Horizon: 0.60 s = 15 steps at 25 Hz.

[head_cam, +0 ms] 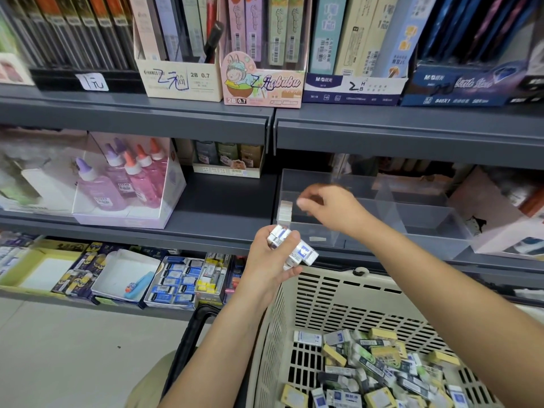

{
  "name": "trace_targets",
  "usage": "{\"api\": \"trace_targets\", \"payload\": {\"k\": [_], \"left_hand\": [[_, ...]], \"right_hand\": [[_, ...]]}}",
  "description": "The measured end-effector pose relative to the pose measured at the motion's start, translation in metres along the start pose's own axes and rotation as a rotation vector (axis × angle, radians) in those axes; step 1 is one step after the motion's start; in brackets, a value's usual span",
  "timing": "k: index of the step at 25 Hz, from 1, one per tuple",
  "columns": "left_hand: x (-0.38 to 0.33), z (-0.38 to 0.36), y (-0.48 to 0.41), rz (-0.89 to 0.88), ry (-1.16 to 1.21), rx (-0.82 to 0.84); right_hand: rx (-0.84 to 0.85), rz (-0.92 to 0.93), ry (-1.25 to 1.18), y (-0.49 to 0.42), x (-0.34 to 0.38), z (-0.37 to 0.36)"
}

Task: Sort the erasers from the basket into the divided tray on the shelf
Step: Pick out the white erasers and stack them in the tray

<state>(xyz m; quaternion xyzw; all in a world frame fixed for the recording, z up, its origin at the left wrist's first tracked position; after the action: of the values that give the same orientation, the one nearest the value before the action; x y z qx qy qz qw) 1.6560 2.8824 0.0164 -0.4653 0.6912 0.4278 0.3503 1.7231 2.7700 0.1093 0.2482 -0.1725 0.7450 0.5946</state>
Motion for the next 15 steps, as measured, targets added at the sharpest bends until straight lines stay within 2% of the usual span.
{"api": "trace_targets", "payload": {"k": [1, 4, 6, 11, 15], "left_hand": [[-0.001, 0.000, 0.000, -0.010, 0.006, -0.005], [-0.004, 0.000, 0.002, -0.042, 0.023, -0.005], [-0.005, -0.001, 0.005, -0.041, 0.026, -0.002], [-0.005, 0.000, 0.011, -0.015, 0.152, 0.004], [-0.008, 0.001, 0.014, 0.000, 0.179, 0.010]], "right_hand": [[0.014, 0.022, -0.035, 0.013, 0.003, 0.000], [0.194, -0.010, -0.044, 0.047, 0.001, -0.022], [0.238, -0.042, -0.075, 0.055, -0.004, -0.031], [0.230, -0.122, -0.480, 0.058, -0.014, -0.030], [0.089, -0.093, -0.525, 0.055, -0.017, -0.014]]}}
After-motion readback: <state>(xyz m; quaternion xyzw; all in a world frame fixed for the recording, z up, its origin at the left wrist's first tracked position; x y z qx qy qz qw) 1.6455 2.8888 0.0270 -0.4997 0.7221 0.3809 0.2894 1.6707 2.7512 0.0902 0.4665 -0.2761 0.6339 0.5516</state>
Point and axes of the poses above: each hand's wrist, its own y-axis away from the middle knuckle, its own z-axis out of the back of the hand, x = y × z, the point moved 10 cm from there along -y, towards the middle knuckle, and after that the axes turned 5 degrees about x, right-handed, at the moved point
